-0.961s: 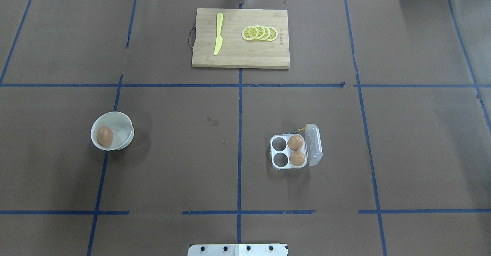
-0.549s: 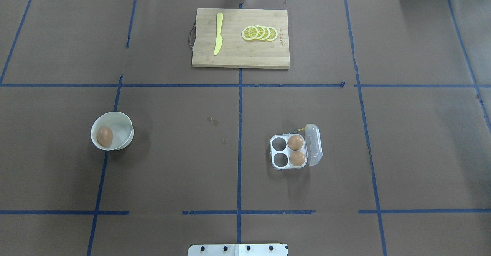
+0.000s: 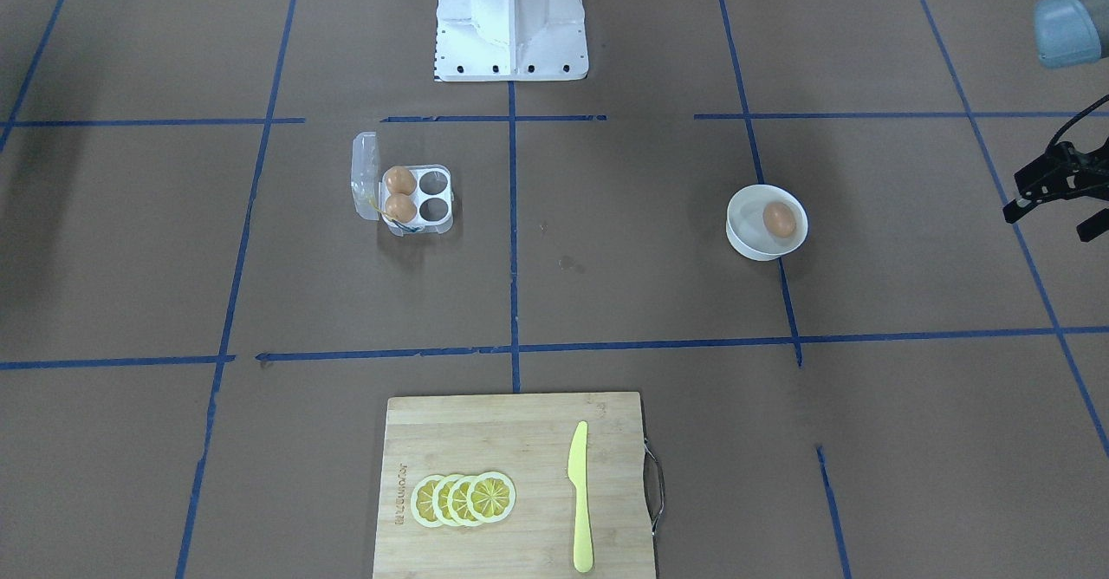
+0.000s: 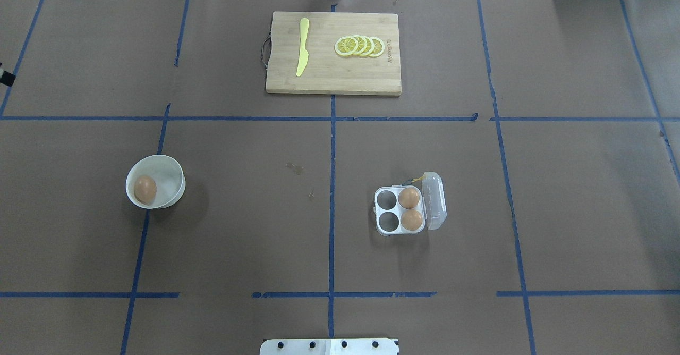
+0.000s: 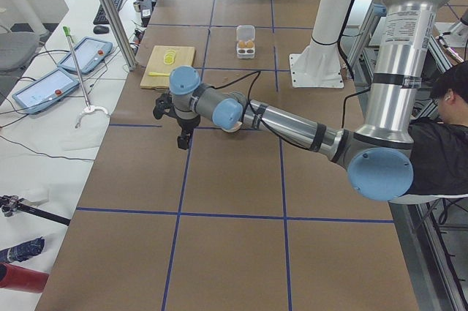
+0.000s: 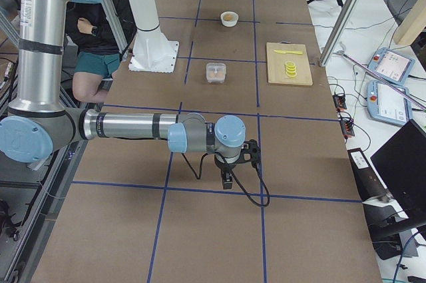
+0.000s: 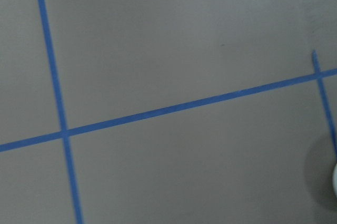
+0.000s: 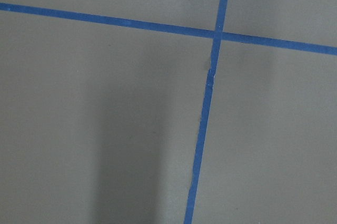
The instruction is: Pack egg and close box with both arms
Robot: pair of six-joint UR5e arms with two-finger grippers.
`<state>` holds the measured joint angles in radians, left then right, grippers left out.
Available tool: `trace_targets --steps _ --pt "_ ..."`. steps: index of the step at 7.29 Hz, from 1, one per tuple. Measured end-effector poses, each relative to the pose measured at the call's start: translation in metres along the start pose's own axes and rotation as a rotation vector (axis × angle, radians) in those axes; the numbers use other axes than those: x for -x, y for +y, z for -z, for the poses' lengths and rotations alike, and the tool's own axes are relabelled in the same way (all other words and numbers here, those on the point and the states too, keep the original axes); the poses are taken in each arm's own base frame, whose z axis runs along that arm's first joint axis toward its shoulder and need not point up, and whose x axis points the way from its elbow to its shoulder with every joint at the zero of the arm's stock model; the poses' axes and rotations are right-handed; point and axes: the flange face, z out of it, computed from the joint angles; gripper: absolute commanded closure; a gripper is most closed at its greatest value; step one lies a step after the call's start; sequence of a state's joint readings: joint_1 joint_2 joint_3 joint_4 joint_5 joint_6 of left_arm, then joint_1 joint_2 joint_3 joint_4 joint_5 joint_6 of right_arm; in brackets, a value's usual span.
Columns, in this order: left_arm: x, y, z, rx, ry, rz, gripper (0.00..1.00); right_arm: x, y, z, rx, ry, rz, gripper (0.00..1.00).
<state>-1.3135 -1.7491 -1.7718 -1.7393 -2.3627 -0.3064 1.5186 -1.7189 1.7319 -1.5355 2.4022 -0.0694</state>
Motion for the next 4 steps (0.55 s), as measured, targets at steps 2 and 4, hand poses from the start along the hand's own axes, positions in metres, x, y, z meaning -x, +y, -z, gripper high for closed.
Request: trace_targets --steps 2,4 --pt "-0.034 -0.032 0.009 -0.124 -0.033 -0.092 0.0 -0.002 0.002 -0.001 0.004 0.001 -0.004 0.0" --pt "-0.046 -0.027 0.005 -0.195 0.041 -0.083 0.0 -0.002 0.004 -0.003 0.006 -0.001 -0.007 0.0"
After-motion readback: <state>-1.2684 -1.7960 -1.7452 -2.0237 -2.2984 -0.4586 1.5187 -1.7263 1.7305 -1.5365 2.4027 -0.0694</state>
